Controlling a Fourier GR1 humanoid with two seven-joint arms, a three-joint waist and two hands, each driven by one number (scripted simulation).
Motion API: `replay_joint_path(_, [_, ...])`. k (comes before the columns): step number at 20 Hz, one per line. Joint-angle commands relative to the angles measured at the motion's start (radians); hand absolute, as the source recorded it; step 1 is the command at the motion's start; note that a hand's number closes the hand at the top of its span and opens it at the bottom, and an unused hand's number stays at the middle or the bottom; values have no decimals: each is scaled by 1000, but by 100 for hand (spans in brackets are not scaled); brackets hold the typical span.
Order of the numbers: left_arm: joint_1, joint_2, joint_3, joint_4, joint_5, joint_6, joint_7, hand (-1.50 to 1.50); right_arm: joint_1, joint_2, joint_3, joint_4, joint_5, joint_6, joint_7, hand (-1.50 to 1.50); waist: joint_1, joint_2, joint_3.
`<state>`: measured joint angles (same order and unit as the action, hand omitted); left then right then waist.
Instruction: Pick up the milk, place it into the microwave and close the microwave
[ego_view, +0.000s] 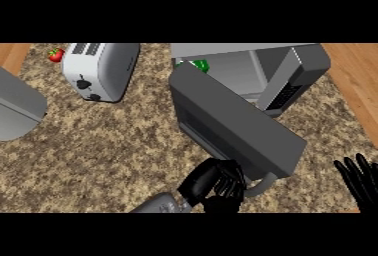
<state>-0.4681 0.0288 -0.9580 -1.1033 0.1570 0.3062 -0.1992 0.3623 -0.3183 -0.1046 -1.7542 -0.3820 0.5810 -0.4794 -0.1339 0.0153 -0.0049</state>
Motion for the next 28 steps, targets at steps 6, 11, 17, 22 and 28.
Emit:
replay_joint_path(6, [-155,-28,-19,10,159,209,-26,150,-8,-17,53,-113,-49,11,92,-150,-49,15,-3])
replay_joint_path(11, [-263,-28,4,60,227,273,-34,150,-1,-31,45,-169,-96,-2,134,-150,-77,17,-2])
replay_joint_path(17, [-356,-29,50,155,324,291,-63,150,1,-58,25,-190,-145,-15,184,-150,-91,32,0])
replay_joint_path(22, [-434,-29,87,220,403,290,-72,150,-6,-67,29,-232,-175,-27,215,-150,-106,38,0])
replay_joint_path(28, [-476,-29,133,298,487,281,-128,150,-13,-88,4,-239,-211,-36,238,-150,-123,51,1])
